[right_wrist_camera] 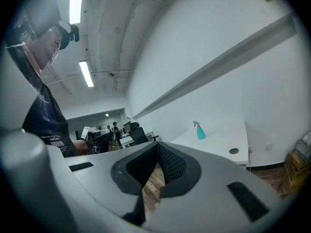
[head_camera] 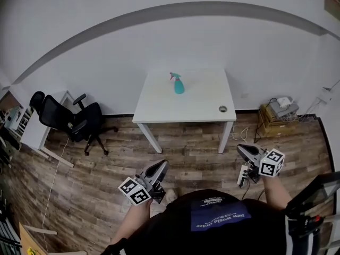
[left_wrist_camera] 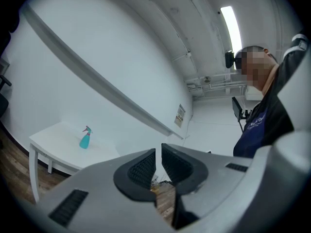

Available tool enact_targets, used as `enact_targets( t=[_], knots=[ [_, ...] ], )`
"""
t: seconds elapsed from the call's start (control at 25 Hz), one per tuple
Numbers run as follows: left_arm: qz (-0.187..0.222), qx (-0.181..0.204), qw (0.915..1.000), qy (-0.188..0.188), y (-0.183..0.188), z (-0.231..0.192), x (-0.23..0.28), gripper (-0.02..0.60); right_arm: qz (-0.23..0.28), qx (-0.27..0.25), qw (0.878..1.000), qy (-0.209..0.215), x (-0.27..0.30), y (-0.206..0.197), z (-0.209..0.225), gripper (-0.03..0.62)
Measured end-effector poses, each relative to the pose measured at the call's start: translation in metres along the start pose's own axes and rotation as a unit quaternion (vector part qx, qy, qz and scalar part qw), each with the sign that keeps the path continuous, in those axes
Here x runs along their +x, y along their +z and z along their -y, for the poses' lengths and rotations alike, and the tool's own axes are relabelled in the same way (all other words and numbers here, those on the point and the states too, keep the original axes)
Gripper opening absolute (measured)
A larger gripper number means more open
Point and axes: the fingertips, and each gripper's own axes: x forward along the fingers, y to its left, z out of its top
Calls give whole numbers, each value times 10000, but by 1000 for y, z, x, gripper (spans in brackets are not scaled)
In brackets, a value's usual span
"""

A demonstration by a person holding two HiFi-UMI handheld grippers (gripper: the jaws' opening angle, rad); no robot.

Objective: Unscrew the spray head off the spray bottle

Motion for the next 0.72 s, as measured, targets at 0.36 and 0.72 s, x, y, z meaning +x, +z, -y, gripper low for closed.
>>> enact_targets(
  t=[0.36, 0.72],
  knots=[
    [38, -133, 9985, -522, 43, -94, 6, 44, 43, -140, 9984, -546, 78, 27, 6, -3],
    [18, -63, 9974, -714, 112, -204, -9, 44, -11, -298, 9983, -493, 208, 54, -14, -3]
  ],
)
